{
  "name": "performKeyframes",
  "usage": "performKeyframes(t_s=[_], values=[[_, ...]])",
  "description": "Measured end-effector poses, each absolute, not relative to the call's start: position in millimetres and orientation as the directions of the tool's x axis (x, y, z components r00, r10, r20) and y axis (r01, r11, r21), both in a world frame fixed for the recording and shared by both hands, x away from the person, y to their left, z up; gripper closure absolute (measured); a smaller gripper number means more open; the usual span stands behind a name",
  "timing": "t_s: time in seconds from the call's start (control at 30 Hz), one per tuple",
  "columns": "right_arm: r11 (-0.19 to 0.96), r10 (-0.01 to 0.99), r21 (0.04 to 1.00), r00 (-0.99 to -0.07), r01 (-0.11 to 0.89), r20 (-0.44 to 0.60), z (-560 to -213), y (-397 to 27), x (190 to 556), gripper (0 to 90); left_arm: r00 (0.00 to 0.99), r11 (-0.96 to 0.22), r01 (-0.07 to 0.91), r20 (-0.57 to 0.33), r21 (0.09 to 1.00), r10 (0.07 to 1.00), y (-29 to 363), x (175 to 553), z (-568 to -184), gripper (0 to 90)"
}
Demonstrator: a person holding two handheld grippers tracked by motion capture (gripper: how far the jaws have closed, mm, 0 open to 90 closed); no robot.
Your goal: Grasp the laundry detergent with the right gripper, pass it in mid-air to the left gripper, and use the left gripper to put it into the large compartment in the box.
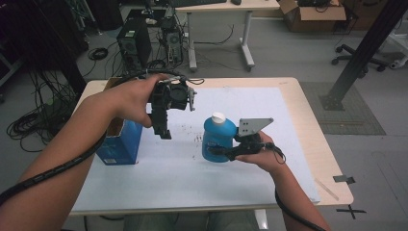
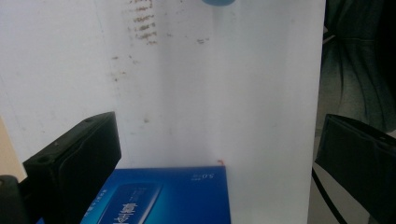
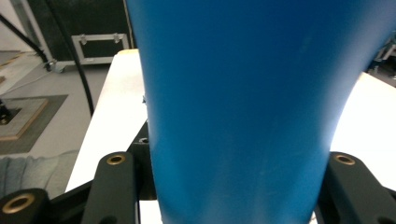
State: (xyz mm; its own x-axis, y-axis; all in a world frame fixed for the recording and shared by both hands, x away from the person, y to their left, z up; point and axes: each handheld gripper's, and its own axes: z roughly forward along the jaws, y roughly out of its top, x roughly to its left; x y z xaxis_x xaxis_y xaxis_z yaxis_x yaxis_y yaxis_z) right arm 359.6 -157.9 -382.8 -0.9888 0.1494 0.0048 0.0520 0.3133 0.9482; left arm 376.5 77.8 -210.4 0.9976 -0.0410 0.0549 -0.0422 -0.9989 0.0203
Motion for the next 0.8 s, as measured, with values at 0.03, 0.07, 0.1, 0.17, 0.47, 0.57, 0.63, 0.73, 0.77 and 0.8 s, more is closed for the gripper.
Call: performKeyframes(t_s=[0.03,0.07,0.1,0.17,0.47,0.57,0.63,0.73,0.77,0.8], values=[[0.314,0.146,0.948,-0.989,0.050,0.004,-383.2,-157.0,359.5,45.4,0.998,-0.999,-0.045,0.054,0.017,-0.044,76.9,376.3,-209.9,0.2],[0.316,0.139,0.948,-0.990,0.050,0.007,-383.6,-155.6,359.2,45.4,0.998,-0.999,-0.045,0.055,0.020,-0.044,76.6,376.1,-210.0,0.2],[0.316,0.134,0.947,-0.991,0.050,0.007,-383.8,-154.8,359.2,45.4,0.998,-0.999,-0.047,0.052,0.015,-0.046,75.8,375.8,-209.5,0.2],[0.313,0.130,0.948,-0.991,0.048,0.007,-384.5,-152.9,359.1,45.3,0.998,-0.999,-0.048,0.050,0.017,-0.047,74.9,375.4,-209.6,0.2],[0.314,0.102,0.949,-0.995,0.033,0.001,-385.8,-138.6,360.9,45.4,0.998,-0.998,-0.056,0.044,0.018,-0.055,71.9,372.8,-210.6,0.2],[0.310,0.094,0.950,-0.996,0.029,0.000,-385.3,-133.8,361.1,45.4,0.997,-0.998,-0.063,0.041,0.019,-0.062,70.6,371.7,-210.4,0.2],[0.310,0.083,0.950,-0.997,0.028,0.002,-385.1,-130.4,361.4,45.4,0.997,-0.998,-0.066,0.042,0.022,-0.065,69.7,370.9,-210.4,0.2],[0.312,0.068,0.950,-0.998,0.023,0.002,-385.6,-124.4,361.7,45.4,0.997,-0.997,-0.072,0.039,0.025,-0.071,68.1,370.0,-210.7,0.2],[0.310,0.068,0.950,-0.998,0.023,0.002,-385.8,-123.5,361.7,45.4,0.996,-0.997,-0.075,0.040,0.025,-0.074,67.0,369.6,-211.1,0.2],[0.310,0.068,0.950,-0.998,0.023,0.002,-385.8,-123.5,361.7,45.4,0.996,-0.997,-0.075,0.040,0.025,-0.074,67.0,369.6,-211.1,0.2]])
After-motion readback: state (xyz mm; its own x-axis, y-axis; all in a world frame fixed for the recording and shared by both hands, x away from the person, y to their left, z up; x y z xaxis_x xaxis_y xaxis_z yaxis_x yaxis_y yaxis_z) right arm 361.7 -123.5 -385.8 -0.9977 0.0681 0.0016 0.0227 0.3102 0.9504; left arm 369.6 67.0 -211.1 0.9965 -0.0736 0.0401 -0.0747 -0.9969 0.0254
